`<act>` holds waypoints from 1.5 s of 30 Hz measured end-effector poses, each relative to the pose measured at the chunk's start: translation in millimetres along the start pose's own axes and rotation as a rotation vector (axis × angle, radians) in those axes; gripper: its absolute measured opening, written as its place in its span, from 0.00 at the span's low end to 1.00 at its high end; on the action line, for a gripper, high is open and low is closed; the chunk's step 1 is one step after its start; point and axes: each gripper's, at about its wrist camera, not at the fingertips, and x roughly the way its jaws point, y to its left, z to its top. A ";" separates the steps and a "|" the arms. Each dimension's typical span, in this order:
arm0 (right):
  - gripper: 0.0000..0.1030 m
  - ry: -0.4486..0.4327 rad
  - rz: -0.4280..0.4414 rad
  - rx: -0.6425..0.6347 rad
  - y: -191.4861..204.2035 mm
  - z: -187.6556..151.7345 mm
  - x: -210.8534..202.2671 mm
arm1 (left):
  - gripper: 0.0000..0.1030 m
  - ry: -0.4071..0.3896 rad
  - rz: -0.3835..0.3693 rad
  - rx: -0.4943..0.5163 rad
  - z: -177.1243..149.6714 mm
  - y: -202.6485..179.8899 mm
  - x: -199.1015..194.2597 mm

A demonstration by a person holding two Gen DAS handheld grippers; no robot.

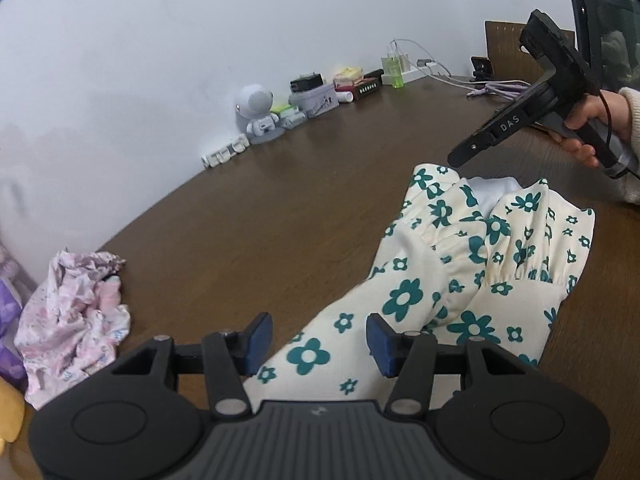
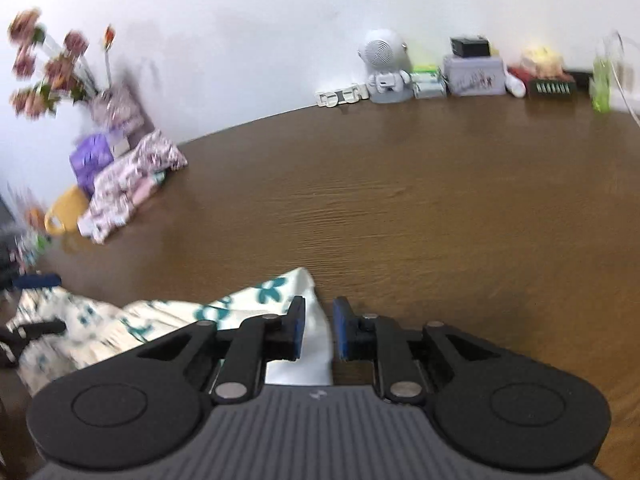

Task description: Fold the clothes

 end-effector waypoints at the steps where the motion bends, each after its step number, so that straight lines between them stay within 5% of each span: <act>1: 0.15 0.003 -0.002 -0.035 -0.4 0.9 2.1 | 0.50 0.008 -0.004 -0.010 -0.1 0.4 1.6; 6: 0.17 0.037 0.069 -0.138 1.2 8.2 20.3 | 0.49 0.046 -0.022 -0.059 -0.7 2.4 9.8; 9: 0.34 0.056 0.128 -0.148 1.3 11.6 31.0 | 0.49 0.069 -0.033 -0.089 -1.0 3.6 14.6; 11: 0.23 0.067 0.185 -0.121 -0.9 11.6 31.6 | 0.49 0.084 -0.030 -0.109 -2.6 7.1 16.3; 12: 0.01 0.079 0.219 -0.098 -3.1 11.5 31.4 | 0.49 0.090 -0.024 -0.118 -3.8 9.5 16.9; 20: 0.01 0.177 0.261 0.075 -14.0 -0.6 -3.6 | 0.49 0.138 0.002 -0.192 -15.8 27.3 26.9; 25: 0.02 0.220 0.189 0.032 -5.0 -6.4 -10.8 | 0.49 0.120 -0.001 -0.201 -18.8 28.0 23.5; 32: 0.12 0.100 0.057 0.163 -17.1 3.6 -27.0 | 0.48 0.085 -0.012 -0.209 -25.8 29.5 9.0; 35: 0.17 0.076 0.124 0.234 -19.2 4.4 -25.6 | 0.48 0.073 -0.019 -0.212 -28.1 32.1 4.1; 37: 0.34 0.092 0.142 0.245 -14.3 5.0 -18.8 | 0.48 0.064 -0.024 -0.214 -29.0 33.3 1.4; 38: 0.34 0.108 0.138 0.241 -10.3 5.5 -13.8 | 0.48 0.060 -0.027 -0.215 -29.5 33.8 0.1; 39: 0.31 0.121 0.135 0.234 -6.1 6.2 -8.8 | 0.48 0.056 -0.027 -0.216 -30.0 34.3 -0.9; 40: 0.08 0.134 0.135 0.227 -2.1 6.8 -4.2 | 0.48 0.053 -0.027 -0.217 -30.5 34.8 -2.0; 41: 0.01 0.138 0.152 0.226 0.2 8.1 -2.8 | 0.48 0.050 -0.027 -0.220 -31.2 35.9 -3.0; 45: 0.00 0.061 0.151 0.226 8.6 23.6 -11.8 | 0.48 0.042 -0.030 -0.241 -34.3 40.2 -5.5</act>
